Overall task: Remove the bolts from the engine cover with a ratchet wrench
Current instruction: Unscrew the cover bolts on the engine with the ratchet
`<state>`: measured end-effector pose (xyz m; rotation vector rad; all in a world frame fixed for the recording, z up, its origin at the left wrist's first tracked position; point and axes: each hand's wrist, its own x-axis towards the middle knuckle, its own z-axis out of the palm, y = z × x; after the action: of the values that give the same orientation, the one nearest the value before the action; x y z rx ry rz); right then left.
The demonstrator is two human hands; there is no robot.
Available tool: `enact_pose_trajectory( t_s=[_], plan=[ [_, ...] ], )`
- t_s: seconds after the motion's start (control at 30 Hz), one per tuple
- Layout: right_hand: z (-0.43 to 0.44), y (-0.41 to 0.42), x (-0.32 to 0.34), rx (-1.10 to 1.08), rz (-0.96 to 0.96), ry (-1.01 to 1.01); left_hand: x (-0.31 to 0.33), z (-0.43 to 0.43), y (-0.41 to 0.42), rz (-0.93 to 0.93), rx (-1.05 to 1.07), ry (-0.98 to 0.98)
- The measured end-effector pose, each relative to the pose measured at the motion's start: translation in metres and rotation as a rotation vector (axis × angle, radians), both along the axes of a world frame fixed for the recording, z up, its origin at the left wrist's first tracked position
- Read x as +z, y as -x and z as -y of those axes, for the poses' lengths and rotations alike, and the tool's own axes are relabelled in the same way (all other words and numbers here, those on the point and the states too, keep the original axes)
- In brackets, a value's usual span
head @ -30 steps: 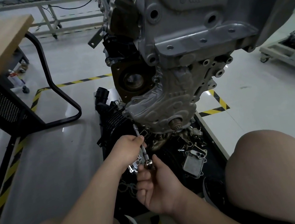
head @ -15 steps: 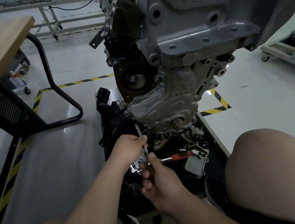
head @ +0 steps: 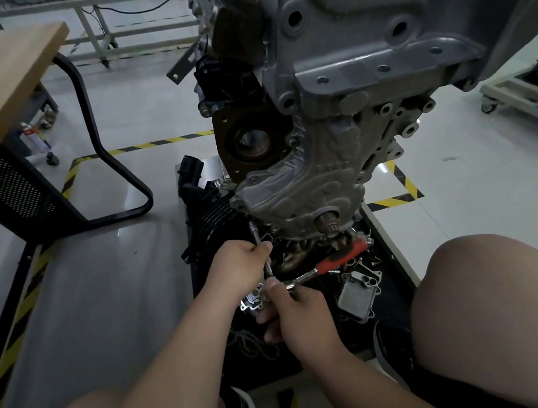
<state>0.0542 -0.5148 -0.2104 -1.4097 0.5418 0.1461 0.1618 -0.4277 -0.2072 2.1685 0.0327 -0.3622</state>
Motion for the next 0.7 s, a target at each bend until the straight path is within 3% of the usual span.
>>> enact_pose_trajectory(
  t_s=[0.2, 0.33, 0.53, 0.7],
  plan=[
    [-0.007, -0.002, 0.003, -0.089, -0.213, -0.654, 0.004, 0.0, 0.001, -0.085, 0.002, 0.078],
    [-0.005, -0.003, 0.006, -0.158, -0.265, -0.962, 0.004, 0.001, 0.002, -0.152, 0.001, 0.101],
    [-0.007, 0.001, 0.015, -0.04, -0.234, -1.074, 0.004, -0.002, 0.0, -0.235, -0.018, 0.104],
    [-0.009, 0.001, 0.016, -0.008, -0.262, -1.041, 0.006, -0.003, 0.002, -0.158, -0.008, 0.106]
  ],
)
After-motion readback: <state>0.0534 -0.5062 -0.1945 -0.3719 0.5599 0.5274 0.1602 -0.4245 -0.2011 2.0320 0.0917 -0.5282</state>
